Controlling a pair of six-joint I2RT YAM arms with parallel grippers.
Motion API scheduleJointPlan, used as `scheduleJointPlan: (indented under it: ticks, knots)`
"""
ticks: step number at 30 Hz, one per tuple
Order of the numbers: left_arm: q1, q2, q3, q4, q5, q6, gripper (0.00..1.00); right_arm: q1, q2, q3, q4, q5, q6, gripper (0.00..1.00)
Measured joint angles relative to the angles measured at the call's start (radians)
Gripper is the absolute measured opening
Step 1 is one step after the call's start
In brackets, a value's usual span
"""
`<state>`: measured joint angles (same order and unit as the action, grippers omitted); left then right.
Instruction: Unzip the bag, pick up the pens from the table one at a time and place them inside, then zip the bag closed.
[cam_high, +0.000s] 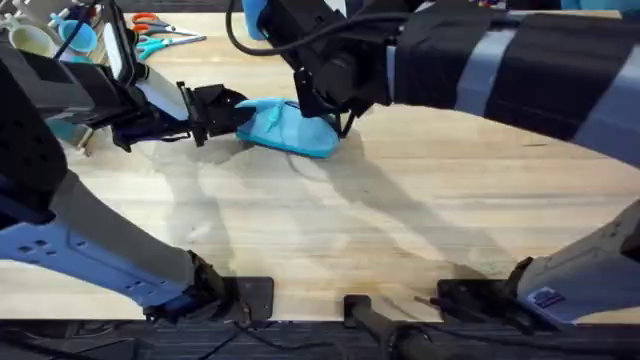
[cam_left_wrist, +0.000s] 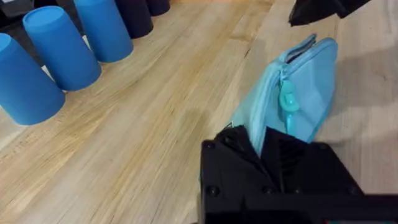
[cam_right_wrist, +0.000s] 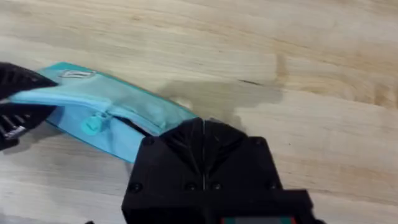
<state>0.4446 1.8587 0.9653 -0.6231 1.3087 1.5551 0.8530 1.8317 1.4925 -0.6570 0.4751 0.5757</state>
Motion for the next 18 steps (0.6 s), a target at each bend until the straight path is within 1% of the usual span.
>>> scheduleJointPlan:
  ticks: [6, 14, 18]
  knots:
    - [0.0, 0.0, 0.0, 0.0, 0.0, 0.0, 0.042, -0.015, -0.016, 0.0, -0.02, 0.0, -0.001, 0.03]
    - [0.0, 0.0, 0.0, 0.0, 0.0, 0.0, 0.042, -0.015, -0.147, 0.0, -0.021, 0.001, -0.001, 0.03]
    - [0.0, 0.0, 0.0, 0.0, 0.0, 0.0, 0.042, 0.009, -0.196, 0.0, -0.033, 0.003, -0.001, 0.029]
